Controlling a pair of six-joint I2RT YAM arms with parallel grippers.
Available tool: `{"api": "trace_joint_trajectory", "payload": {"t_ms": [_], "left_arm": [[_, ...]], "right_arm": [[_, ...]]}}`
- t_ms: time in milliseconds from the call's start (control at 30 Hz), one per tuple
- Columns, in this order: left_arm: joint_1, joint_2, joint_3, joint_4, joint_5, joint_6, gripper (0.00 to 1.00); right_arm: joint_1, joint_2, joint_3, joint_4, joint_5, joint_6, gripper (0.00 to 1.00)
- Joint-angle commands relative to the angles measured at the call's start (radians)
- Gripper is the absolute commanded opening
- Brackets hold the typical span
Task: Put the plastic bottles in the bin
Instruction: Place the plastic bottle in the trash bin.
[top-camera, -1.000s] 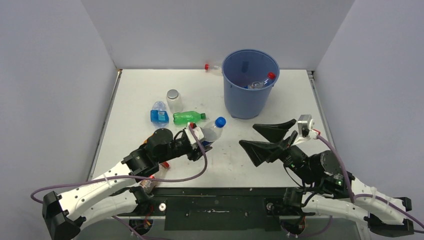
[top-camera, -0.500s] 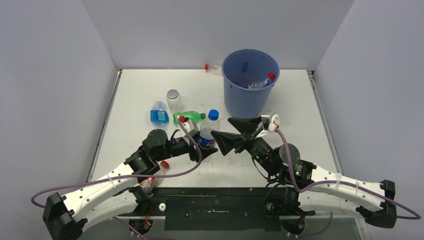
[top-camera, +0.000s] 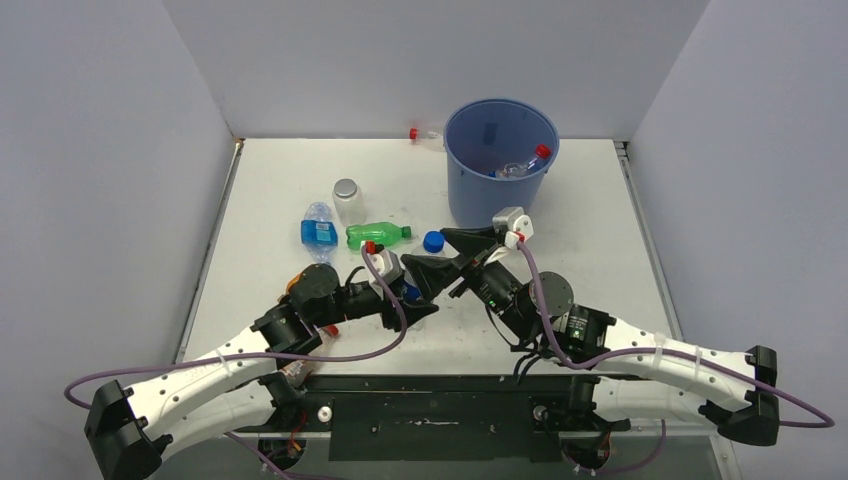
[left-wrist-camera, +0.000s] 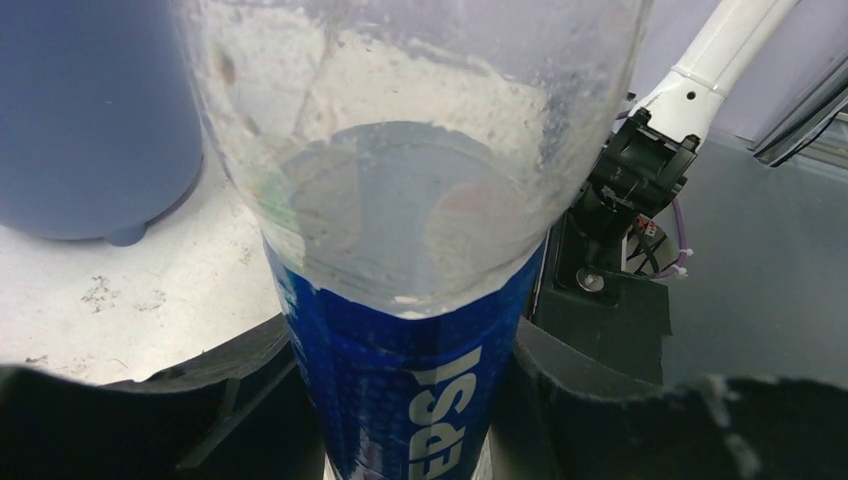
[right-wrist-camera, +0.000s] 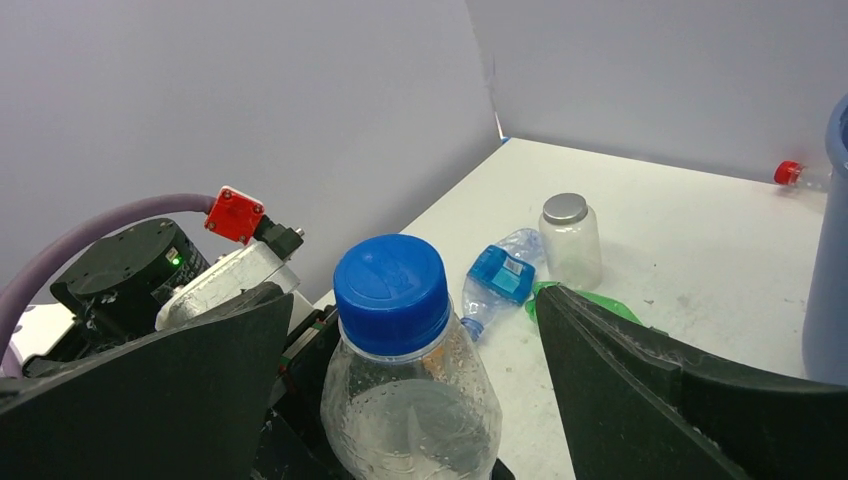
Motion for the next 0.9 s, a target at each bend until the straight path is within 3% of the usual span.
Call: {"api": "trace_joint_trajectory", "payload": {"t_ms": [0, 167, 367, 733, 833, 867], "left_arm": [[-0.004, -0.023, 0.002, 0.038, -0.011, 0.026, 0.25], [-0.007, -0.034, -0.007, 0.045, -0.016, 0.035, 0.25], [-0.008, -0.032, -0.005, 0.045, -0.012, 0.041, 0.25], [-0.021, -0.052, -0.007, 0.024, -0.033, 0.068, 0.25], [-0.022, -0.060, -0.009, 0.023, -0.040, 0.074, 0.28], [-0.024, -0.063, -0.010, 0.024, -0.046, 0.077, 0.33]], "right_arm": [[0.001, -0.033, 0.074, -0.040, 0.032, -0.006, 0.98], [0.001, -0.087, 0.079, -0.056, 0.034, -0.009, 0.94], [0.000, -0.025, 0.121, -0.087, 0.008, -0.005, 0.87], [0.001, 0.035, 0.167, -0.166, 0.016, 0.003, 0.46], [0.000, 0.040, 0.177, -0.198, 0.037, -0.006, 0.16], [0.000, 0.034, 0.176, -0.202, 0.049, -0.009, 0.07]]}}
